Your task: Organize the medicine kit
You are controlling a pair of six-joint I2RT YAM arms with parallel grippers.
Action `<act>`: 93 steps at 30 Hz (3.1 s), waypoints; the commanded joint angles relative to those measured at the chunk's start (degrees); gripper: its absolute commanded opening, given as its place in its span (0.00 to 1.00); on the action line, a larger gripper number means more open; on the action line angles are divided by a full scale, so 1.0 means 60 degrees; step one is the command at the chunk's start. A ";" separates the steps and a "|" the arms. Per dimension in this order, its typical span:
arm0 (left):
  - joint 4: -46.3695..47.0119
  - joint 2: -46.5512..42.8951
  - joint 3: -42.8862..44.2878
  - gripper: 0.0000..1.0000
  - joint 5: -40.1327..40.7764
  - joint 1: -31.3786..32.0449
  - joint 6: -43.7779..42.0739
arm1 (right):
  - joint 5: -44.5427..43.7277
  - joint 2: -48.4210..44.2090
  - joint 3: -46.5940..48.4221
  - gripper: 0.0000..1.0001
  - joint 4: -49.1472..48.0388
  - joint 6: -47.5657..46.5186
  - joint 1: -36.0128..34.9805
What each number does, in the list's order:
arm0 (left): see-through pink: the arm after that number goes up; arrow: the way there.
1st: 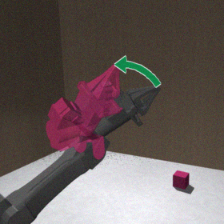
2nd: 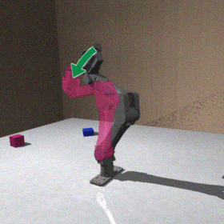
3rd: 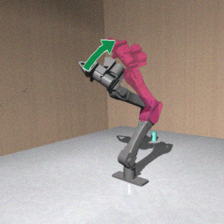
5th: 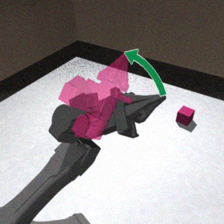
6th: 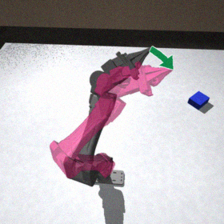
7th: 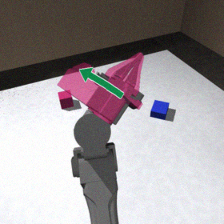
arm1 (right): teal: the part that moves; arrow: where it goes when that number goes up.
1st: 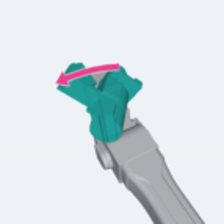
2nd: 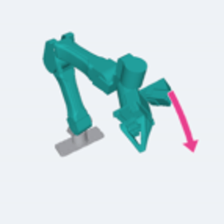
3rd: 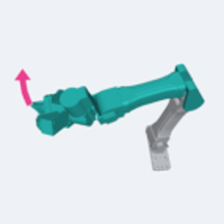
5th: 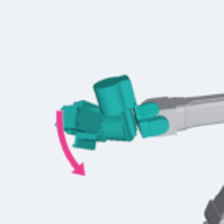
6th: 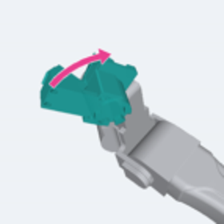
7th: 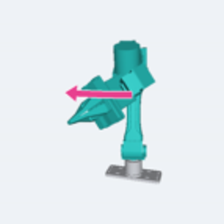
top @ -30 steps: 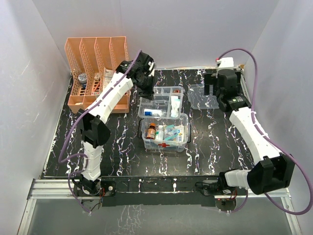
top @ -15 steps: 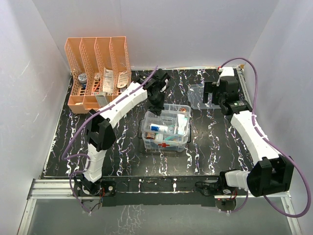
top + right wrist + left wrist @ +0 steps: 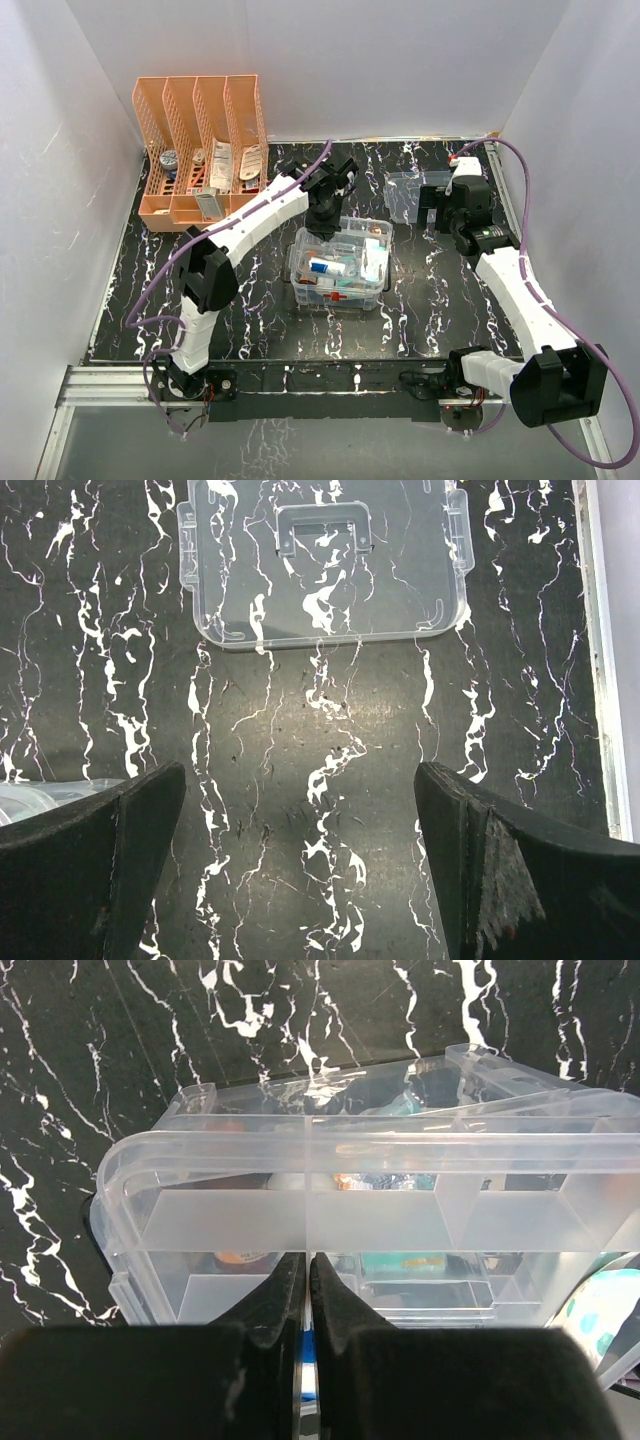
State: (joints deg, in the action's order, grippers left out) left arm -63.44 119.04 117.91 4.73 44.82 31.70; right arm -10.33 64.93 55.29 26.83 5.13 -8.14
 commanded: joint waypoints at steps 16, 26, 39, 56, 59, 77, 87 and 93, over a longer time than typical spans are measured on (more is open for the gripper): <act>-0.0354 -0.1231 -0.1002 0.00 0.0278 0.0085 0.0048 | -0.0099 -0.0292 -0.0194 0.98 -0.0409 0.0183 -0.0004; -0.0203 -0.0956 -0.1973 0.00 0.0144 0.0118 0.0149 | -0.0232 -0.0580 -0.0393 0.98 -0.0154 0.0058 -0.0004; 0.0118 -0.1126 -0.1807 0.23 -0.0194 0.0119 -0.0333 | -0.0136 -0.0543 -0.0492 0.98 -0.0263 0.0094 0.0007; 0.0534 -0.2143 -0.0649 0.42 -0.0238 0.0096 -0.1438 | -0.0467 0.1418 0.1416 0.98 0.0377 0.1086 0.0108; 0.0770 -0.2519 -0.0471 0.44 -0.0414 0.0075 -0.1629 | -0.0344 0.2776 0.2787 0.99 0.1110 0.1223 0.0170; 0.1979 -0.3066 -0.1232 0.52 -0.0201 -0.1742 -0.2470 | 0.0120 0.7041 0.5826 0.54 0.1649 0.0878 -0.0265; 0.2102 -0.3024 -0.1368 0.53 -0.0223 -0.1873 -0.2487 | -0.1721 0.6852 0.5572 0.56 0.2613 0.4769 0.0629; 0.2204 -0.3221 -0.1683 0.53 -0.0385 -0.1881 -0.2326 | -0.1957 0.6978 0.5311 0.57 0.2596 0.7444 0.0787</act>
State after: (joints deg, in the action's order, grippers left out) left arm -50.39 102.78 109.01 3.60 33.50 17.56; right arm -18.59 108.79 87.61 42.52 35.51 -3.49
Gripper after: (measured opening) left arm 0.525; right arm 0.567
